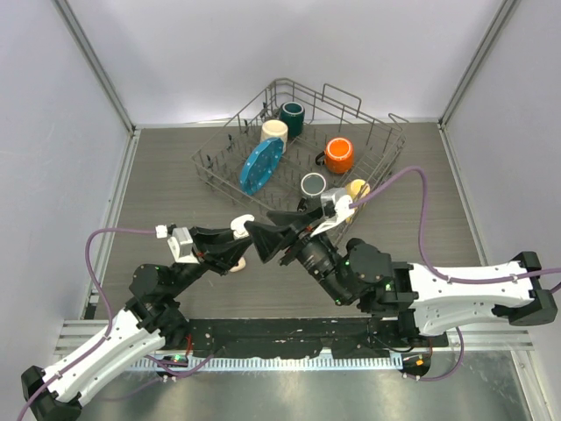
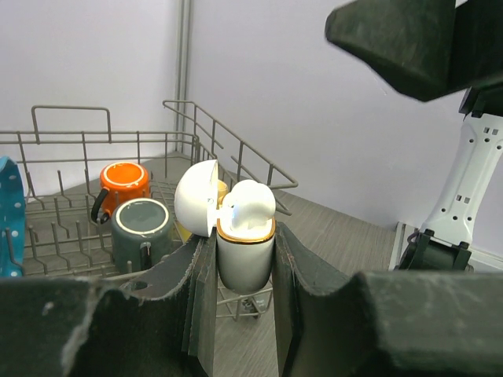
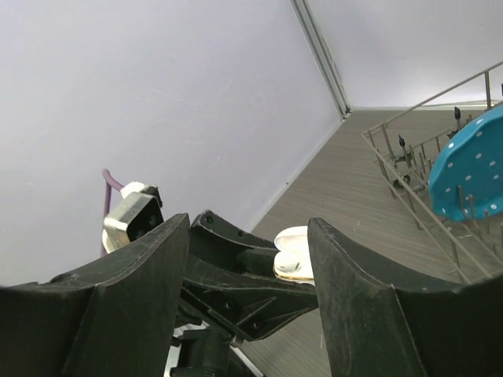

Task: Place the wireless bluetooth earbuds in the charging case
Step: Place the earbud in the charging case.

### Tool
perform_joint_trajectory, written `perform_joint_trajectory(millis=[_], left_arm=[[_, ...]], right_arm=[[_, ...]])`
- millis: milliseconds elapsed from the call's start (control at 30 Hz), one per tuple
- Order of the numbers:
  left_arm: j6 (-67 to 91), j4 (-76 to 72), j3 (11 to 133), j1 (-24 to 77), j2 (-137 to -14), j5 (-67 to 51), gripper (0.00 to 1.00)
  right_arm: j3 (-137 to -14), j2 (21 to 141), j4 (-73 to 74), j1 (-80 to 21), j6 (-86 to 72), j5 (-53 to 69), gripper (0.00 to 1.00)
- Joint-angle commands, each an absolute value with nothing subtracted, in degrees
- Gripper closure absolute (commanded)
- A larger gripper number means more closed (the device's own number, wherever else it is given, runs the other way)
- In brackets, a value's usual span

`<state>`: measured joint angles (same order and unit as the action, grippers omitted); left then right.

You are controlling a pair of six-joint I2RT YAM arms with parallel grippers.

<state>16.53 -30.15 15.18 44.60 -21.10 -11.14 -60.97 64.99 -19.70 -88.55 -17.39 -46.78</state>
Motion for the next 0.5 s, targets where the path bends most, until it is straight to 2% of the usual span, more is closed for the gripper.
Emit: perform_joint_trajectory(millis=[0, 133, 167, 233, 467], left_arm=[[16.87, -32.7, 17.4, 44.47, -21.36, -11.6, 1.0], [17.05, -32.7, 17.84, 44.47, -22.06, -12.04, 1.0], [17.14, -32.7, 17.93, 44.56, -22.15, -12.13, 1.0], [17.14, -32.78, 18.19, 44.47, -22.59, -12.3, 1.0], [17.49, -33.57, 18.19, 44.56, -23.2, -12.74, 1.0]], right_arm=[[-63.28, 62.32, -21.1, -88.86, -16.17, -47.28, 0.34], [-66.0, 63.1, -12.59, -88.68, -16.61, -47.46, 0.48], [-67.48, 63.54, -10.83, -88.68, -16.87, -46.68, 0.63], [-69.33, 64.86, -6.43, -88.68, -17.57, -42.91, 0.73], [-74.97, 69.78, 5.0, -88.33, -20.74, -39.73, 0.95]])
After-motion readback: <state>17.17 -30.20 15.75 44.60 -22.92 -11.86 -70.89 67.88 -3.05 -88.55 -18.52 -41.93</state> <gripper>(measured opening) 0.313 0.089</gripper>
